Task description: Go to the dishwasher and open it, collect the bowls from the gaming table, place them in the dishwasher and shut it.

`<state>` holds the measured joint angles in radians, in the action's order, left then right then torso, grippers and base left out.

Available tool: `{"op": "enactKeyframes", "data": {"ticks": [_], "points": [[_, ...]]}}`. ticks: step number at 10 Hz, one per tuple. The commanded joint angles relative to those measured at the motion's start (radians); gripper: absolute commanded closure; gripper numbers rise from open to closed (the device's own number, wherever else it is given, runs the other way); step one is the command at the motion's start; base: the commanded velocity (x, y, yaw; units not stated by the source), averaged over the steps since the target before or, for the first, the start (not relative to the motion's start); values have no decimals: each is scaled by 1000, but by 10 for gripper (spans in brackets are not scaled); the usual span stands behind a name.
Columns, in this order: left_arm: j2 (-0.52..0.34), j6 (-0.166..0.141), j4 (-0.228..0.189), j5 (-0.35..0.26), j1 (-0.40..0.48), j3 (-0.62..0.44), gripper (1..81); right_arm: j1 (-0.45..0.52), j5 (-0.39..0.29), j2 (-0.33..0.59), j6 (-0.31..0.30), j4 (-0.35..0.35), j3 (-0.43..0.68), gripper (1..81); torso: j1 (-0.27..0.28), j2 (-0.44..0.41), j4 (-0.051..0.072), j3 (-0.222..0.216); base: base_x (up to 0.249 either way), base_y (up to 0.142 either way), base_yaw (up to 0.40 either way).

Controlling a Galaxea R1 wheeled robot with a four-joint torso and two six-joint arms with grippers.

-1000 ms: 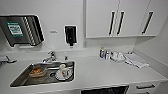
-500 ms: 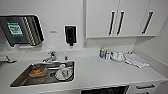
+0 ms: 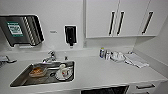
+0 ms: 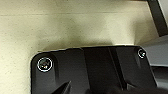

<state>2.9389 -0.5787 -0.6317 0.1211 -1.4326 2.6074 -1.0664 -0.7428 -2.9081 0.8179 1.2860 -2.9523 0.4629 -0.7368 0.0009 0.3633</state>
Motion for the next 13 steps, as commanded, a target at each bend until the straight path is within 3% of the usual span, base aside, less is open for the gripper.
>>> {"op": "enactKeyframes", "data": {"ticks": [1, 8, 10, 11, 13], "points": [[-7, -1, 3, -35, 48, -3, 10, 251, -311, 94, -20, 168, -22, 10, 0, 0, 0, 0, 0, 0, 0], [-20, -1, 4, -21, 36, -1, 10, 314, -323, 54, -20, 174, -13, 10, 0, 0, 0, 0, 0, 0, 0], [-30, -1, 6, -6, 24, -1, 10, 331, -325, 47, -20, 227, -11, 10, 0, 0, 0, 0, 0, 0, 0], [-32, -1, 12, 0, 20, -1, 10, 352, -329, 47, -20, 257, -8, 10, 0, 0, 0, 0, 0, 0, 0], [-33, -1, 18, 11, 19, -1, 10, 427, -342, 22, -23, 236, 21, 10, 0, 0, 0, 0, 0, 0, 0]]}}
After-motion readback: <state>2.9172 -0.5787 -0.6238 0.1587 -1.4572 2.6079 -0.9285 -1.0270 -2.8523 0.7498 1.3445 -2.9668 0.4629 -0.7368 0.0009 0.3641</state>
